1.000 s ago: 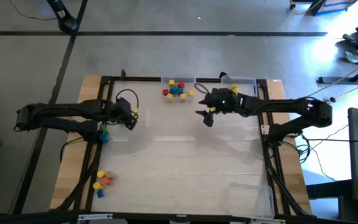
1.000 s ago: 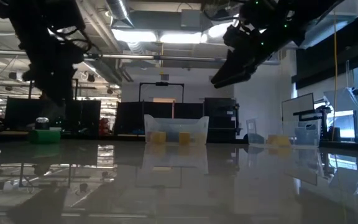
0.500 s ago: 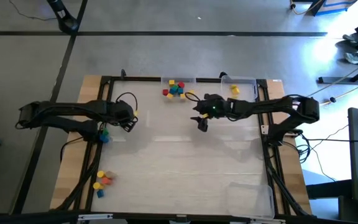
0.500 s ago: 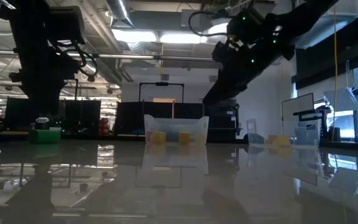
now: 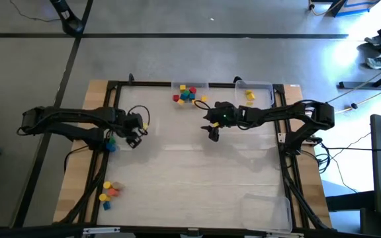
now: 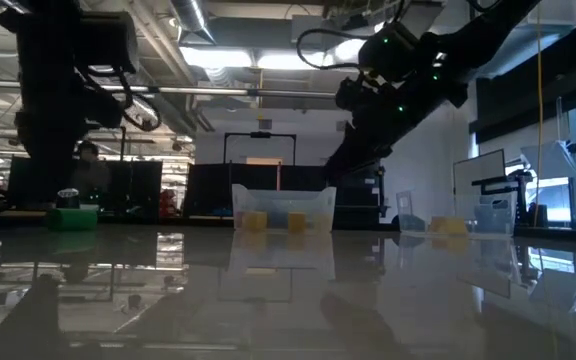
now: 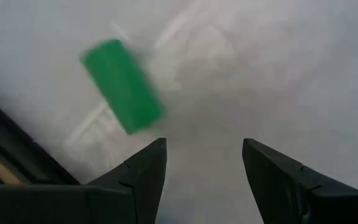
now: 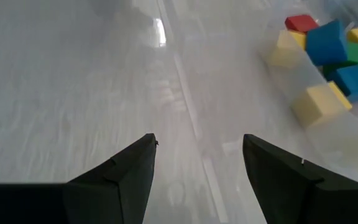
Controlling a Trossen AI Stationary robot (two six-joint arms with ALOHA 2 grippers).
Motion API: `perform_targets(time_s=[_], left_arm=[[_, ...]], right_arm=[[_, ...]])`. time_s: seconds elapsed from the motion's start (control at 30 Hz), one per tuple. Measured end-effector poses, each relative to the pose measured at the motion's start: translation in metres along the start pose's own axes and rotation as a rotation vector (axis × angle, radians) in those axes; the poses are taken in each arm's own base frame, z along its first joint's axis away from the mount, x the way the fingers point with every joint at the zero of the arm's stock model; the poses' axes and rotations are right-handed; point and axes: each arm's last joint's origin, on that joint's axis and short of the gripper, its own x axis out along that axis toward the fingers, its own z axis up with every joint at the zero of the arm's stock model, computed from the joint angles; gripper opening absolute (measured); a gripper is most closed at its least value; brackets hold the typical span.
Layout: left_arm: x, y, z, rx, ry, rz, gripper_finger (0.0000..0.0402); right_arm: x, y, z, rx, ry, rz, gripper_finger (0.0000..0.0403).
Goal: Sort blocks by size
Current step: Put the triangle green block into the top right transparent bin
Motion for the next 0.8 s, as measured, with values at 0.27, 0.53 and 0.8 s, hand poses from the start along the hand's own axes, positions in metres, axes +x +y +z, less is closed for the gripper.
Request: perform_targets(time_s=[0.27,0.53,0.8], left_arm=[[-0.02,-0.003,-0.002,0.048,0.127,0.056,0.0198],[0.003,-0.014,0.005,0.1,0.294,0.121,0.0198],[0.029,-0.022,0.009,0.184,0.479,0.201,0.0166]], right_arm=[[0.0,0.0,0.004,-0.001,-0.037,-0.001,0.0238],[0.0,0.0,0.004,-0.002,-0.047,0.017,0.0238],[0.0,0.001,0.004,-0.002,-0.045,0.023,0.0238]])
